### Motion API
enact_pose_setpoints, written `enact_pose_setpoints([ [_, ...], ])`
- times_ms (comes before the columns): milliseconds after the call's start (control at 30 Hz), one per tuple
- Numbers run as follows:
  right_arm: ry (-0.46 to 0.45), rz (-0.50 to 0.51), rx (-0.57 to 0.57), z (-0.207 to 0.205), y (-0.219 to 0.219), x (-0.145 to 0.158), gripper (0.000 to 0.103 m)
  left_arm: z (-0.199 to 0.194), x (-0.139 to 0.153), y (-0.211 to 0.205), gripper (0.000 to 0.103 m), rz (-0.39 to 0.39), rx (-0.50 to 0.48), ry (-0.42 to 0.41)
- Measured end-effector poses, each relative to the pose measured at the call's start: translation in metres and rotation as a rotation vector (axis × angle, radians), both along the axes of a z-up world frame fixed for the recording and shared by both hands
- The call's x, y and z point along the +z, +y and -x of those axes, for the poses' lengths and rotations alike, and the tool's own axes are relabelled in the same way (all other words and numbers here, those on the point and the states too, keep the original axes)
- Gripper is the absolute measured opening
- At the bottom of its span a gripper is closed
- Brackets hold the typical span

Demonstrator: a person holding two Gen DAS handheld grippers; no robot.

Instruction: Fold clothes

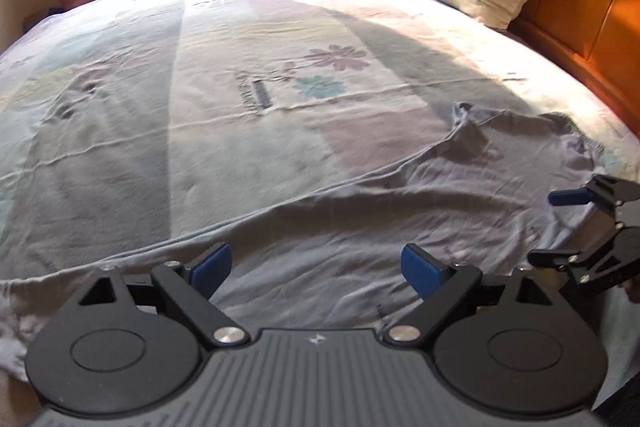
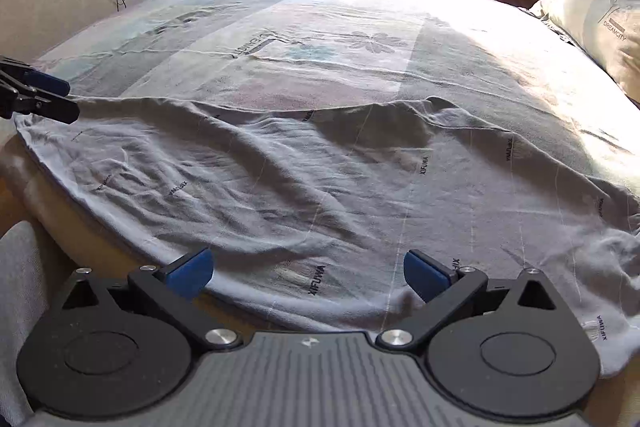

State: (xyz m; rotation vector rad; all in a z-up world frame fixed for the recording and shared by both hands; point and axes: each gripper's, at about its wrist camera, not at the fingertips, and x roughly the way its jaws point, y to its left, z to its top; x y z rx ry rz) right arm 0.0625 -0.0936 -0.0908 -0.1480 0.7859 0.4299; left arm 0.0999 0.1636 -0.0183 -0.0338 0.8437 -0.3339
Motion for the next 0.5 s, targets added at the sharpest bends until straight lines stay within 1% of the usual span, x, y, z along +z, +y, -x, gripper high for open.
enact_pose_setpoints([
  [67,-0.019,0.027,-0.024,-0.001,-0.007,0.001,0.103,-0.025,0.0,-0.028,0.093,0.123,-0.072,0.025],
  [100,-0.028,0.04,-0.036,-0.001,-0.011,0.001,0.103,-0.036,-0.003,-0.041,0.093,0.159,-0.097,0.039],
  [133,-0.032,0.041,-0.05,0.0,-0.016,0.0,0.103,-0.045,-0.01,-0.054,0.093,0.163,-0.108,0.062],
  [233,-0.03,0.006,-0.077,0.002,-0.032,0.0,0.103,-0.072,-0.04,-0.096,0.092,0.147,-0.124,0.149],
  [300,-0.037,-0.013,-0.092,0.006,-0.044,0.0,0.103,-0.08,-0.057,-0.106,0.092,0.118,-0.105,0.173],
  [333,-0.034,-0.021,-0.095,0.007,-0.048,-0.001,0.103,-0.083,-0.064,-0.108,0.092,0.083,-0.082,0.164],
  [400,-0.028,-0.039,-0.099,0.008,-0.056,-0.004,0.103,-0.092,-0.073,-0.107,0.091,0.007,-0.03,0.113],
  [467,-0.01,-0.054,-0.099,0.007,-0.061,-0.01,0.103,-0.102,-0.071,-0.106,0.097,-0.006,-0.011,0.094],
  [500,-0.012,-0.064,-0.099,0.008,-0.064,-0.012,0.103,-0.106,-0.068,-0.105,0.097,-0.006,-0.005,0.088],
])
